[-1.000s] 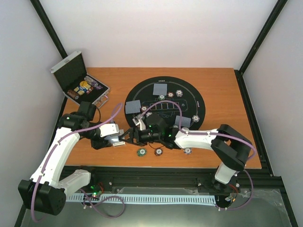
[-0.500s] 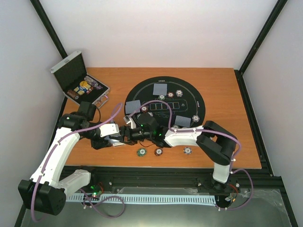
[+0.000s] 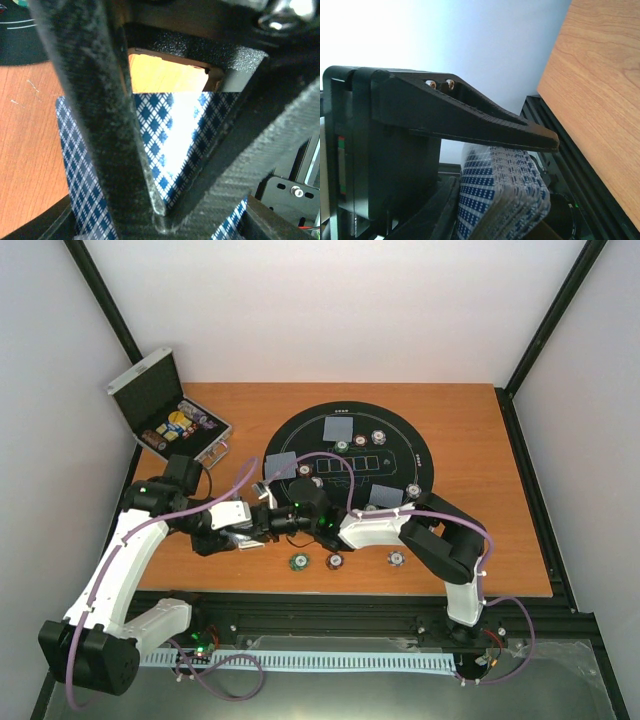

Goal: Distribute texas hold em gaming equipment

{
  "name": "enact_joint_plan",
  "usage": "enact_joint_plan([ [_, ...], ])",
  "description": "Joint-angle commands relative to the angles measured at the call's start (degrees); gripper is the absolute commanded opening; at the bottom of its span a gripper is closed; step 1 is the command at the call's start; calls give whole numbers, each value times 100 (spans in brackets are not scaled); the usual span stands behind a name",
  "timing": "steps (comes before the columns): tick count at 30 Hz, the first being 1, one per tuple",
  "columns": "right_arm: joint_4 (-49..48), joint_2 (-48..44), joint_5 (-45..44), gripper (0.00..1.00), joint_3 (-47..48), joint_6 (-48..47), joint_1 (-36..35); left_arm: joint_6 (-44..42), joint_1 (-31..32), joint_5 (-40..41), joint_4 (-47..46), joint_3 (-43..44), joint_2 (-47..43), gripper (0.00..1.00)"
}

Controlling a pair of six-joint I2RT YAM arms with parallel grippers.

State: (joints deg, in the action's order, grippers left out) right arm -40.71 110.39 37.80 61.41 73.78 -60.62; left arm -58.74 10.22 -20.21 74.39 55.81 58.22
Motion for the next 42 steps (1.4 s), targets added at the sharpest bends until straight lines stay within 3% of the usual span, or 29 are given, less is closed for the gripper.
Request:
enact_joint_plan([
  [1,57,198,-120,18,-238,34,-29,9,-2,-226,76,288,-45,1],
  [5,-19,185,-137,12,-328,64,-29,53,-3,-277,84,321,-76,3],
  [10,-21,157,-157,3,-448,70,-20,51,-2,-358,135,363,-78,16],
  [14,-41,128,-172,3,-560,82,-20,21,-2,-420,214,415,-42,29],
  [25,524,88,-374,3,-656,-239,-20,21,-2,-633,418,615,-62,30],
  [31,825,132,-478,3,-648,-386,-11,-46,-3,-832,612,720,-49,47],
  [42,1373,104,-659,3,-649,-693,-3,-59,-2,-976,754,738,-31,46],
])
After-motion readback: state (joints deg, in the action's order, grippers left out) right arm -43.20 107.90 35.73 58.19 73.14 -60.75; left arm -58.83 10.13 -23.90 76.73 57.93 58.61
